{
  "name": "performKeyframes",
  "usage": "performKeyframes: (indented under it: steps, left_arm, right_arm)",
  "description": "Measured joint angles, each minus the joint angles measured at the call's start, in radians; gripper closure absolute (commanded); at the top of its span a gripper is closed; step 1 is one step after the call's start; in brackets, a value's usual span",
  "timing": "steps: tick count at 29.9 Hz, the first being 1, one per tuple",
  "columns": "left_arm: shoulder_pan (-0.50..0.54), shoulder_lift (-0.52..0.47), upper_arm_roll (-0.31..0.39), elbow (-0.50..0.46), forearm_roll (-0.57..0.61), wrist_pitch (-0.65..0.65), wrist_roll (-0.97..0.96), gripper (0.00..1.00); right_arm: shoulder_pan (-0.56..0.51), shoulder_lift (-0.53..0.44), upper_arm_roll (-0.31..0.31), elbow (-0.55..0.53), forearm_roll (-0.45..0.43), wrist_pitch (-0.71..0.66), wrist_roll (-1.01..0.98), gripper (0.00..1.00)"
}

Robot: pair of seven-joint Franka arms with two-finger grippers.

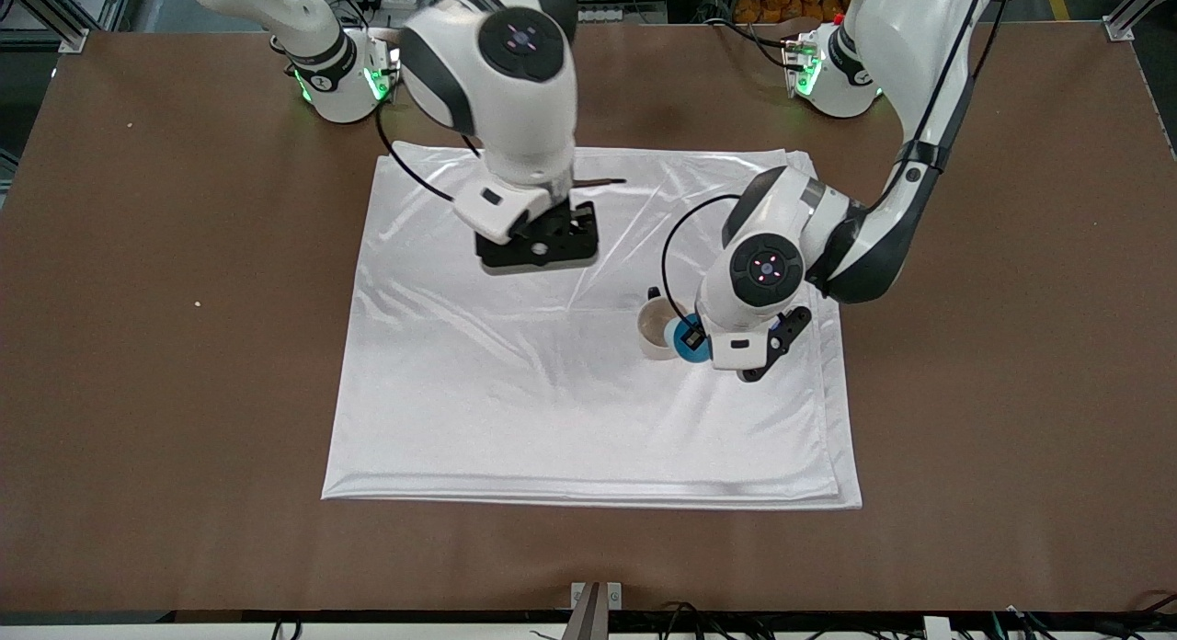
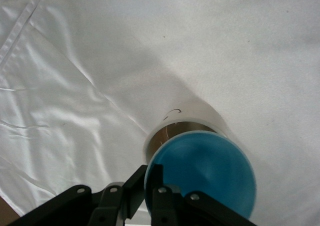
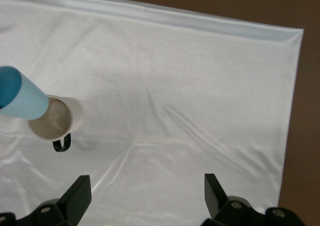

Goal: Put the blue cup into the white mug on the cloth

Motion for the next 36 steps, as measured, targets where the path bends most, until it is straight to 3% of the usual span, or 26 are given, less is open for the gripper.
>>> performKeyframes:
  steps: [11, 12, 13, 14, 15, 29, 36]
  left_arm:
    - [0.000, 0.037, 0.004, 0.000, 0.000, 0.025, -0.003, 1.00]
    - [0.000, 0.039, 0.004, 0.000, 0.000, 0.027, -0.003, 0.86]
    - [0.000, 0.042, 0.004, 0.000, 0.000, 0.028, -0.003, 0.59]
    - [0.000, 0.044, 0.005, 0.000, 0.000, 0.030, -0.003, 0.21]
    - [0.001, 0.046, 0.005, 0.000, 0.000, 0.030, -0.002, 0.00]
    - [-0.007, 0.048, 0.008, 0.005, 0.004, 0.034, 0.021, 0.00]
    - [0.015, 0.032, 0.019, 0.012, 0.077, 0.038, 0.071, 0.00]
  right_arm:
    - [-0.119, -0.079, -0.056, -0.091, 0.087, 0.005, -0.187, 0.00]
    - [-0.126, -0.081, -0.061, -0.095, 0.092, 0.007, -0.201, 0.00]
    - [-0.134, -0.083, -0.066, -0.100, 0.096, 0.009, -0.214, 0.00]
    - [-0.140, -0.084, -0.070, -0.103, 0.098, 0.011, -0.224, 0.00]
    - [-0.146, -0.084, -0.075, -0.106, 0.100, 0.014, -0.233, 0.00]
    - [-0.186, -0.088, -0.110, -0.162, 0.106, 0.080, -0.280, 0.00]
    - [-0.213, -0.089, -0.122, -0.196, 0.109, 0.121, -0.315, 0.00]
